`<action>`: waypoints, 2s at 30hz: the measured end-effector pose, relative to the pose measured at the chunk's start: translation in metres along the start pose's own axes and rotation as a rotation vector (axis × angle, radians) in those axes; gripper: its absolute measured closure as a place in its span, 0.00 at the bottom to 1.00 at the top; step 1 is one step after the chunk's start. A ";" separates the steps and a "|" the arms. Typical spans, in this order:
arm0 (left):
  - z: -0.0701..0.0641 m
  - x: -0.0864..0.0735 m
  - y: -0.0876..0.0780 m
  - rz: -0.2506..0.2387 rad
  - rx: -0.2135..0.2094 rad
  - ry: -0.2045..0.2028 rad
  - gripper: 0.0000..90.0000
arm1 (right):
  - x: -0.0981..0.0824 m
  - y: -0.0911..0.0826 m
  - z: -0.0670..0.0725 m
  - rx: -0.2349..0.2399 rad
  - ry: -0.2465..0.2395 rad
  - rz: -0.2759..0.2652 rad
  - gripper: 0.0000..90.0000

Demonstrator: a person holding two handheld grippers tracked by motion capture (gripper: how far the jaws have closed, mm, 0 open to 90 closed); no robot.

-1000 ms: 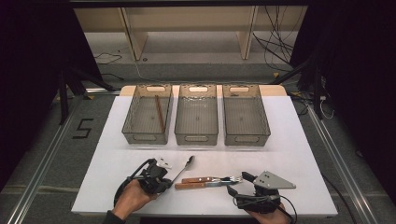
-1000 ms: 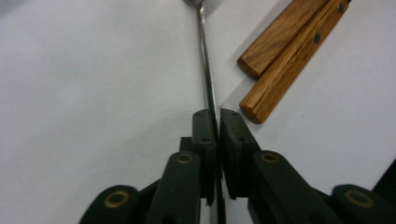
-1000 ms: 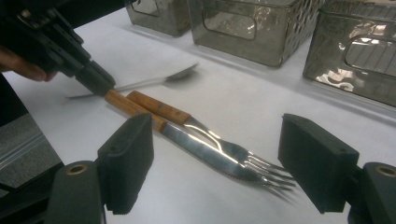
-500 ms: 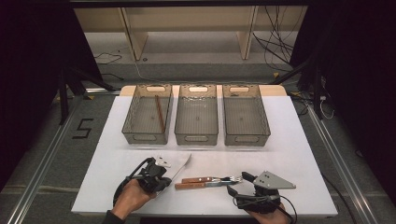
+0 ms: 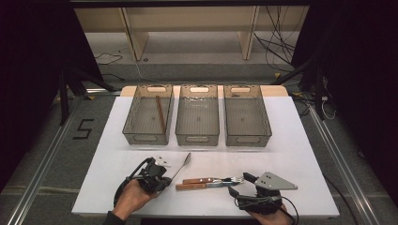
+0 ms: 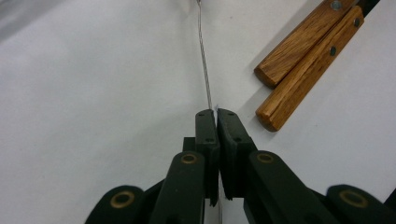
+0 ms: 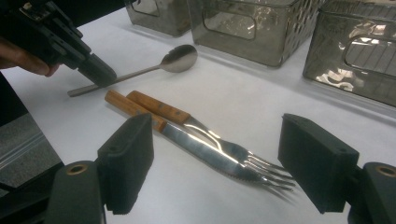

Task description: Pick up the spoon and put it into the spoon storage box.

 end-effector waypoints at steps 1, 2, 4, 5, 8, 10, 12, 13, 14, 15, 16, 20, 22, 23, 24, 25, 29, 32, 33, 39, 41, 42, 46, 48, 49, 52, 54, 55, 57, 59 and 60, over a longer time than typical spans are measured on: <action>0.000 -0.001 0.003 0.005 0.010 0.003 0.95 | 0.000 0.000 0.000 -0.001 0.000 0.000 0.30; 0.000 -0.001 0.003 0.006 0.009 0.003 0.95 | 0.000 0.000 0.000 -0.001 -0.002 -0.001 0.30; 0.000 -0.001 0.003 0.005 0.003 -0.001 0.96 | 0.000 0.000 0.000 0.000 -0.002 -0.001 0.30; 0.000 -0.001 0.003 0.005 0.003 -0.002 0.96 | 0.000 0.000 0.000 0.001 -0.002 -0.002 0.30; 0.001 -0.001 0.003 0.002 -0.005 -0.011 0.97 | 0.000 0.000 0.000 0.000 -0.001 -0.002 0.30; 0.002 -0.001 0.003 -0.004 -0.013 -0.015 0.98 | 0.000 0.000 0.000 0.000 -0.001 -0.001 0.30; 0.003 -0.001 0.003 -0.011 -0.023 -0.023 0.99 | 0.000 0.000 0.000 -0.001 -0.001 -0.002 0.30; 0.003 -0.001 0.002 -0.012 -0.027 -0.023 0.99 | 0.000 0.000 0.000 -0.001 -0.001 -0.002 0.30; 0.003 -0.001 0.002 -0.013 -0.031 -0.025 0.99 | 0.000 0.000 0.000 -0.001 -0.001 -0.002 0.30; 0.003 -0.001 0.002 -0.014 -0.033 -0.027 0.99 | 0.000 0.000 -0.001 -0.001 -0.001 -0.002 0.30; 0.004 -0.001 0.002 -0.014 -0.038 -0.023 0.99 | 0.000 0.000 -0.001 0.000 -0.001 -0.002 0.30; 0.004 0.000 0.000 -0.033 -0.053 -0.030 0.99 | 0.000 -0.001 0.000 0.000 -0.001 -0.003 0.30; 0.004 0.001 -0.004 -0.040 -0.059 -0.021 0.99 | 0.000 -0.001 -0.001 -0.001 -0.002 -0.003 0.30; 0.004 0.002 -0.007 -0.052 -0.060 -0.025 0.99 | 0.000 -0.001 -0.001 -0.001 0.000 -0.003 0.30; 0.004 0.003 -0.010 -0.058 -0.064 -0.019 0.99 | 0.000 -0.001 -0.001 -0.001 -0.001 -0.004 0.30; 0.003 0.004 -0.013 -0.068 -0.068 -0.018 0.99 | 0.000 -0.001 -0.001 -0.001 -0.001 -0.004 0.30; -0.002 0.009 -0.026 -0.097 -0.094 0.005 0.99 | 0.001 -0.001 0.000 0.002 -0.003 -0.007 0.30; -0.008 0.012 -0.031 -0.100 -0.116 0.033 0.99 | 0.002 -0.001 0.001 0.005 -0.008 -0.011 0.30; -0.010 0.012 -0.031 -0.095 -0.126 0.040 0.99 | 0.002 -0.001 0.002 0.005 -0.010 -0.013 0.30; -0.025 0.016 -0.026 -0.065 -0.175 0.096 0.99 | 0.009 -0.001 0.009 0.022 -0.056 -0.034 0.30; -0.030 0.017 -0.024 -0.053 -0.185 0.111 0.99 | 0.012 -0.002 0.013 0.035 -0.087 -0.039 0.30; -0.032 0.018 -0.023 -0.048 -0.190 0.120 0.99 | 0.013 -0.002 0.016 0.042 -0.103 -0.043 0.30; -0.040 0.023 -0.020 -0.023 -0.215 0.151 0.99 | 0.019 -0.001 0.026 0.068 -0.154 -0.053 0.30; -0.045 0.025 -0.020 -0.014 -0.224 0.173 0.99 | 0.020 0.002 0.031 0.074 -0.186 -0.052 0.30; -0.047 0.026 -0.020 -0.009 -0.227 0.182 0.99 | 0.021 0.003 0.034 0.077 -0.208 -0.052 0.30; -0.054 0.029 -0.019 -0.003 -0.245 0.205 0.99 | 0.023 0.006 0.042 0.093 -0.256 -0.051 0.30; -0.058 0.031 -0.018 0.004 -0.259 0.220 0.99 | 0.025 0.007 0.047 0.106 -0.288 -0.051 0.30; -0.061 0.032 -0.017 0.004 -0.265 0.221 0.99 | 0.026 0.007 0.049 0.109 -0.302 -0.051 0.30; -0.064 0.034 -0.017 0.021 -0.270 0.243 0.99 | 0.027 0.009 0.054 0.117 -0.337 -0.045 0.31; -0.067 0.035 -0.016 0.026 -0.275 0.255 0.99 | 0.028 0.011 0.058 0.131 -0.370 -0.036 0.31; -0.068 0.035 -0.017 0.030 -0.281 0.260 0.99 | 0.027 0.012 0.059 0.131 -0.387 -0.031 0.32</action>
Point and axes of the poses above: each handheld gripper's, and its own axes: y roughly forward along the jaws, x roughly out of its top, z roughly to its left, the point moved 5 cm from there along y, roughly forward along the jaws, and after that the axes turned 4 degrees about -x, right-handed, at the moved point
